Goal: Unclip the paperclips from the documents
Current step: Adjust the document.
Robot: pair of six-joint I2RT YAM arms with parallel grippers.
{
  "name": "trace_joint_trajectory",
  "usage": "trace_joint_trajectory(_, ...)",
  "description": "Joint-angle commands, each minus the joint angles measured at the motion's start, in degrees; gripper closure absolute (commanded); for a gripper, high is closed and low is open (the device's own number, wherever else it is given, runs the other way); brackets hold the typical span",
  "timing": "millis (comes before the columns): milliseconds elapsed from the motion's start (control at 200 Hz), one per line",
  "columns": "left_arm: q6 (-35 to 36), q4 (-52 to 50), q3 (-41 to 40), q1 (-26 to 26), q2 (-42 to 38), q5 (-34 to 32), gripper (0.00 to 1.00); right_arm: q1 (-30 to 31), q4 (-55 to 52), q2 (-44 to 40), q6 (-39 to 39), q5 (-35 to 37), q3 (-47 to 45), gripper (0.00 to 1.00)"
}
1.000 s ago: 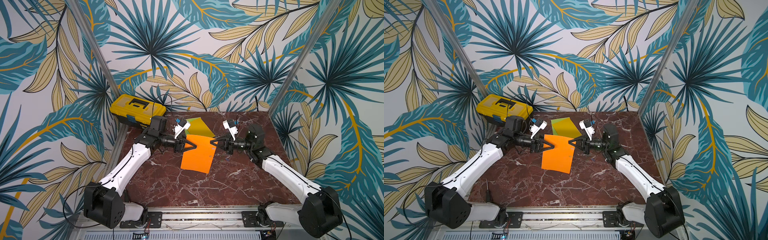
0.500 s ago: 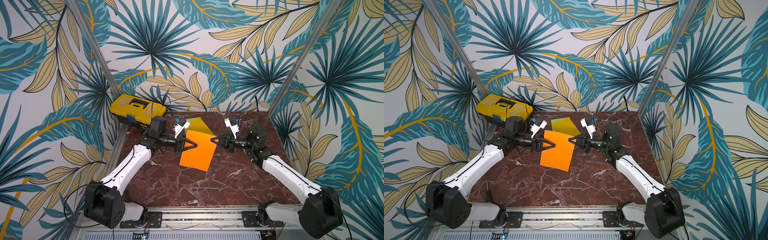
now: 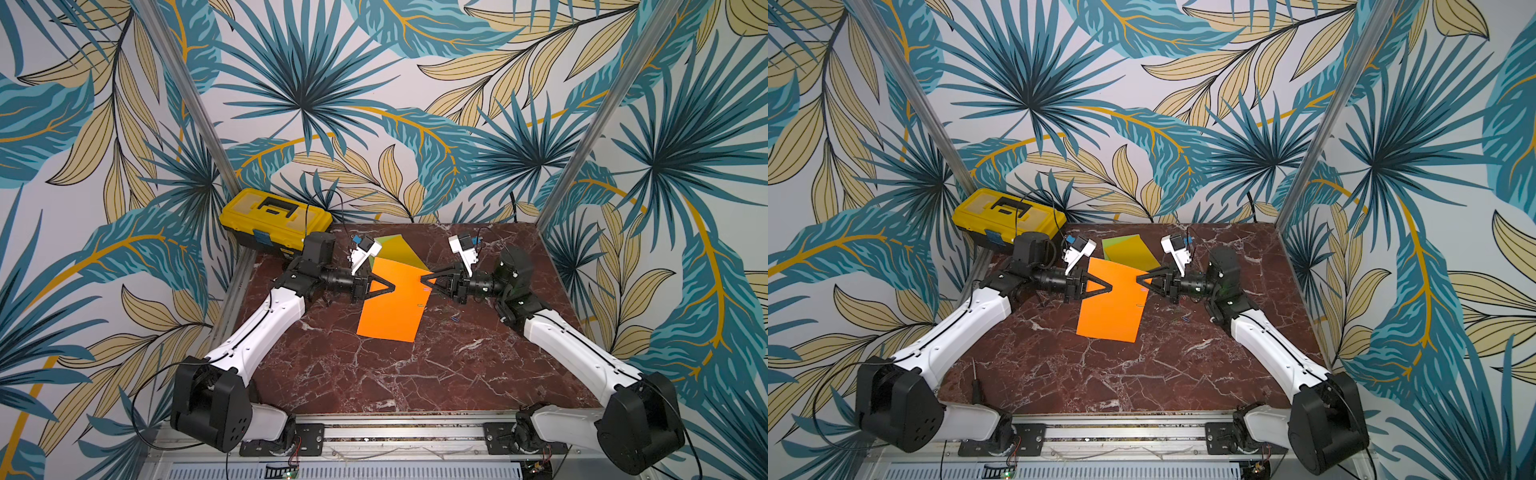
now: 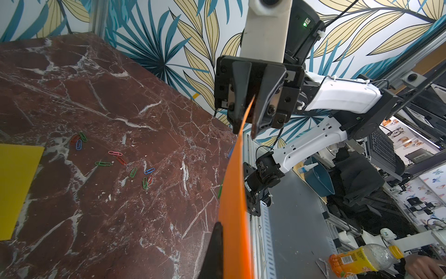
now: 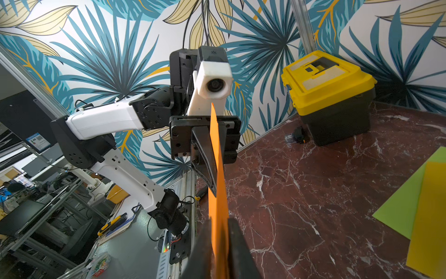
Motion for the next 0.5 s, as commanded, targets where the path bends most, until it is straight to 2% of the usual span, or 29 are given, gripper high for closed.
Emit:
trace_joint_trajectory(0,0.63,1.24,0.04,-0.18,0.17,0.85,1.0,-0.29,-3.62,-0.52,-2.21,1.57,0.39,0.67)
trace_joint_trajectory(155,1.09,1.24,-0.52,0.22,-0.39,1.8,1.0,-1.21,-9.03,-1.35,-5.37,1.55,1.21,0.57)
trace_joint_trajectory(315,1.45,1.24,-0.84,0.66,-1.12,2.68,1.0,-1.85,-13.25,-1.36,-7.62,0.11,1.01,0.54)
trace_joint_trajectory(496,1.51,1.24,-0.85,0.86,-1.16,3.34,1.0,-1.82,-12.38,-0.85,-7.03,-1.2,-0.17,0.53)
